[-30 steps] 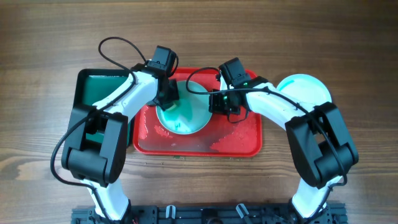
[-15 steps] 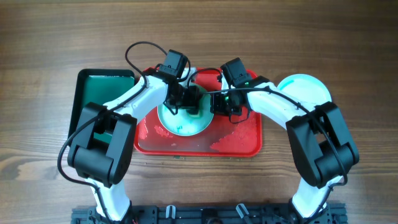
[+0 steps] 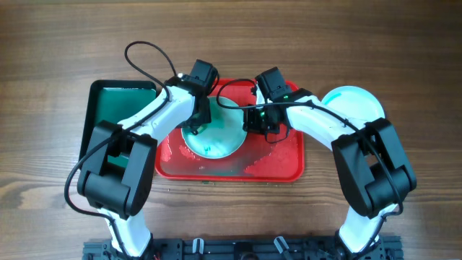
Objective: Clean dirty plates on tray and stack at the side
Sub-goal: 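Scrub the last plate with the sponge in the left gripper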
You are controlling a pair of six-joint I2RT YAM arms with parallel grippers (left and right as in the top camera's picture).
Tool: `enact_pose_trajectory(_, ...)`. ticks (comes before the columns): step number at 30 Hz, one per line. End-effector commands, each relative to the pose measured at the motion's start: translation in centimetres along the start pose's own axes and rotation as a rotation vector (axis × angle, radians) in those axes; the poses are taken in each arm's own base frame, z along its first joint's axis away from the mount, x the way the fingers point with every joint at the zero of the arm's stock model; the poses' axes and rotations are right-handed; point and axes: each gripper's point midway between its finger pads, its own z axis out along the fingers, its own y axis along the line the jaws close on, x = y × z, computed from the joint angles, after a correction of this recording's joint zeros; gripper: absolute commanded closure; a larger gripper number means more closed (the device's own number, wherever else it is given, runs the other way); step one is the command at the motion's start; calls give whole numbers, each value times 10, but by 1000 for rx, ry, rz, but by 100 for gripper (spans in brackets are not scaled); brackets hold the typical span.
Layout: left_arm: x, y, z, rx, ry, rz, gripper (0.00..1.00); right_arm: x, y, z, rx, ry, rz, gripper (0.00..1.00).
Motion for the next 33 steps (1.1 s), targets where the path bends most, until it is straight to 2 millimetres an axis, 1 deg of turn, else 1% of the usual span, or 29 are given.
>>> enact_pose_trajectory(1,31,19,13,-34,141,-17,96,5,-14,6,36,20,30,96)
enact_pose_trajectory(2,40,5,12,49,193,19,96,5,-14,6,36,20,30,96)
enact_pose_trajectory(3,51,-13,7,166,251,66,96,5,-14,6,36,20,29,96)
enact_pose_trajectory(4,62,-36,-2,315,310,117,96,5,-14,6,36,21,30,96)
enact_pose_trajectory(6,76,-66,-21,533,383,167,96,6,-15,6,37,23,31,96)
enact_pose_trajectory(7,80,-73,-26,571,402,169,96,6,-15,6,37,23,31,96)
enact_pose_trajectory(10,85,-81,-28,580,404,195,96,5,-15,6,37,23,31,96)
enact_pose_trajectory(13,84,-95,-30,597,368,229,96,6,-15,6,37,23,31,96)
enact_pose_trajectory(16,74,-108,-29,602,321,182,96,5,-15,6,37,23,31,96)
enact_pose_trajectory(20,52,-115,-24,583,222,131,96,6,-15,6,38,23,30,96)
enact_pose_trajectory(23,37,-115,-20,561,149,132,96,6,-15,6,37,23,30,96)
enact_pose_trajectory(26,17,-101,-10,452,47,122,96,6,-15,6,38,23,30,96)
enact_pose_trajectory(29,-3,-75,1,304,-41,95,96,6,-15,6,38,23,30,96)
enact_pose_trajectory(32,-24,-40,8,174,-103,40,96,6,-15,6,38,23,30,96)
enact_pose_trajectory(33,-31,-25,11,137,-116,7,96,6,-15,6,38,23,29,96)
